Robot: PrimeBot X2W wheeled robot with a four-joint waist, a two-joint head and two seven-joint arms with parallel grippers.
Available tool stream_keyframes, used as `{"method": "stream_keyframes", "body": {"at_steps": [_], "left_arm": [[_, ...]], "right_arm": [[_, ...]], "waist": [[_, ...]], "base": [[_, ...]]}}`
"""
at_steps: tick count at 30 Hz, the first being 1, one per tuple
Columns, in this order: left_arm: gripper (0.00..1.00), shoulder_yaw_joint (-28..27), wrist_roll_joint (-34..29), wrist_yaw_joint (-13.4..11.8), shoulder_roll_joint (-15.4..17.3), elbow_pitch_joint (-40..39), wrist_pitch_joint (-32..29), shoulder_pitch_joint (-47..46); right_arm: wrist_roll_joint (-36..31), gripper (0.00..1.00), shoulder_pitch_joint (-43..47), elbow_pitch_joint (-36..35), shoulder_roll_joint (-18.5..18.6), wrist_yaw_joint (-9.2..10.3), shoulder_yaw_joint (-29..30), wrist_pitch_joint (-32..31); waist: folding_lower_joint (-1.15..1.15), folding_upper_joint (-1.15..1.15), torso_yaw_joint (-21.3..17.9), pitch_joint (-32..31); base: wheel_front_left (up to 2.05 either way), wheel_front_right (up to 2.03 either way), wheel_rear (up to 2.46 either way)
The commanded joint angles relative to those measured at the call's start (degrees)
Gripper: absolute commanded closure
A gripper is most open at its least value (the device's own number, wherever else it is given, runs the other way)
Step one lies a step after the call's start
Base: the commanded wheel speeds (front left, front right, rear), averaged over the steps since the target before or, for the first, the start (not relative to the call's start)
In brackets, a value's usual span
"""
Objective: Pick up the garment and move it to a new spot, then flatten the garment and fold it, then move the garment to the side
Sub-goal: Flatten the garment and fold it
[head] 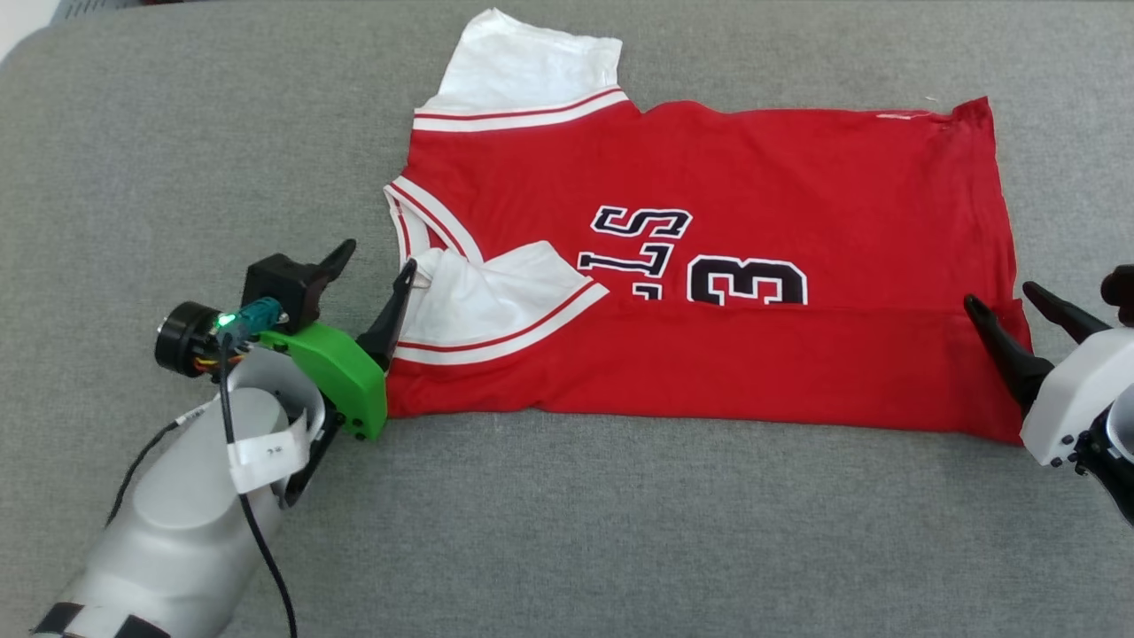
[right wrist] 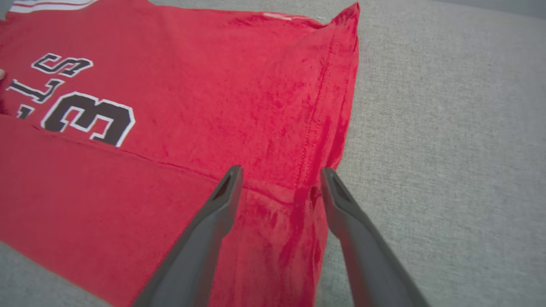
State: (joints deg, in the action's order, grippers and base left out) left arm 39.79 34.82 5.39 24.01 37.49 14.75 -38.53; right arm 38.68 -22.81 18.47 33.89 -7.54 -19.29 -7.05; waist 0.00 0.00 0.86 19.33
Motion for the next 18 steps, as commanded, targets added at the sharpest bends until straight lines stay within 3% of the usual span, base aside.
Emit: {"method": "stream_keyframes", "body": {"at_steps": [1, 5, 14, 18], "left_arm": [[0.0, -0.6, -0.1, 0.4, 1.5, -1.2, 0.2, -1.2], [0.0, -0.3, 1.5, 1.2, 5.0, -5.4, -6.1, -3.5], [0.0, 6.1, 16.7, 2.1, 10.3, -15.7, -42.2, -8.2], [0.0, 8.9, 21.8, 2.1, 11.3, -18.0, -51.6, -9.3]], "right_arm": [[0.7, 0.0, 1.3, -0.8, 0.6, 0.05, 0.5, 0.8], [0.6, 0.0, 3.6, -3.2, 1.5, 0.05, 1.9, 0.9], [0.0, 0.0, 6.5, -7.0, 1.4, 0.05, 3.9, -3.2], [0.4, 0.0, 7.0, -8.1, 1.0, 0.05, 3.4, -5.7]], "waist": [[0.0, 0.0, 1.2, -2.9], [0.0, 0.0, 2.0, -5.2], [0.0, 0.0, 2.6, -6.8], [0.0, 0.0, 2.2, -6.0]], "base": [[0.0, 0.0, 0.0], [0.0, 0.0, 0.0], [0.0, 0.0, 0.0], [0.0, 0.0, 0.0]]}}
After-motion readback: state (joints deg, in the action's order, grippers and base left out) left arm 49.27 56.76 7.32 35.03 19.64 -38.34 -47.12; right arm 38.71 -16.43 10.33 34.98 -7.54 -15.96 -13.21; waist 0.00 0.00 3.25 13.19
